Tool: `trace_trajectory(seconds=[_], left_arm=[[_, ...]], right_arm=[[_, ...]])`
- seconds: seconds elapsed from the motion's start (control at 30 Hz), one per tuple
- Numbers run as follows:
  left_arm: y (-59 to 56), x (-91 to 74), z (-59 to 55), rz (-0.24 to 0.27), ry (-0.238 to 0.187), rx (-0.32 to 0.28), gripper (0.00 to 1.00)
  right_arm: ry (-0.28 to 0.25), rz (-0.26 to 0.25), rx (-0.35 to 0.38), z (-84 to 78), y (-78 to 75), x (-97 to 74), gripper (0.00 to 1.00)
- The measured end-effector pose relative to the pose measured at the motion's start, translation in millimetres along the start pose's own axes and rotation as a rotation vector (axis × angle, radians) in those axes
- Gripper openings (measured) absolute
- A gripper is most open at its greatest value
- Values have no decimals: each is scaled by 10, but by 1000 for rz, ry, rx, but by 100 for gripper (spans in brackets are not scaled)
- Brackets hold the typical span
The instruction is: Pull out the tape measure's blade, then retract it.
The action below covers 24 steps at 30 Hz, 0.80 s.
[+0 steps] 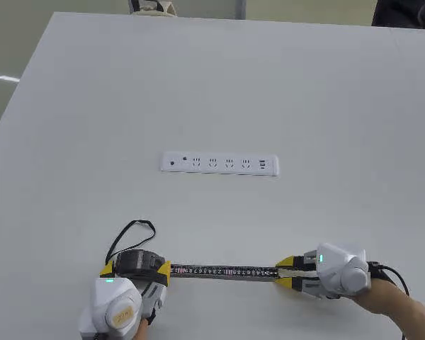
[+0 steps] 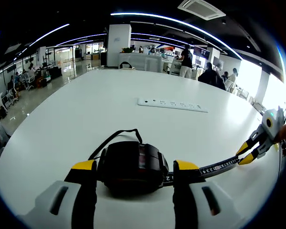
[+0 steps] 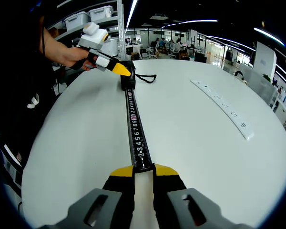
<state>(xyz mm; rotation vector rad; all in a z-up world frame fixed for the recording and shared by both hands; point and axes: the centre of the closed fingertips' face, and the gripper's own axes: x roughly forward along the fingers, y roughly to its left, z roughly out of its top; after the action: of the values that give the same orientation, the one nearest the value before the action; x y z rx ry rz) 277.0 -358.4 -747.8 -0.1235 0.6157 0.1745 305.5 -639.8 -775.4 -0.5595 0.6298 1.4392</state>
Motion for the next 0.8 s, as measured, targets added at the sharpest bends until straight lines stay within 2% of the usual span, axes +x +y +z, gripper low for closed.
trace_trajectory(seconds=[0.03, 0.1, 0.5, 0.8], left_arm=[[23, -9, 10, 6, 0, -4, 58], [12, 0, -5, -3, 4, -22, 57], [-40, 21, 7, 33, -7, 12, 59], [-10, 1, 23, 42, -15, 12, 58]], right_arm=[[-1, 0, 1, 2, 0, -1, 11], [1, 0, 3, 3, 4, 0, 11], [6, 0, 14, -14, 10, 16, 11], [2, -2, 21, -11, 8, 11, 11]])
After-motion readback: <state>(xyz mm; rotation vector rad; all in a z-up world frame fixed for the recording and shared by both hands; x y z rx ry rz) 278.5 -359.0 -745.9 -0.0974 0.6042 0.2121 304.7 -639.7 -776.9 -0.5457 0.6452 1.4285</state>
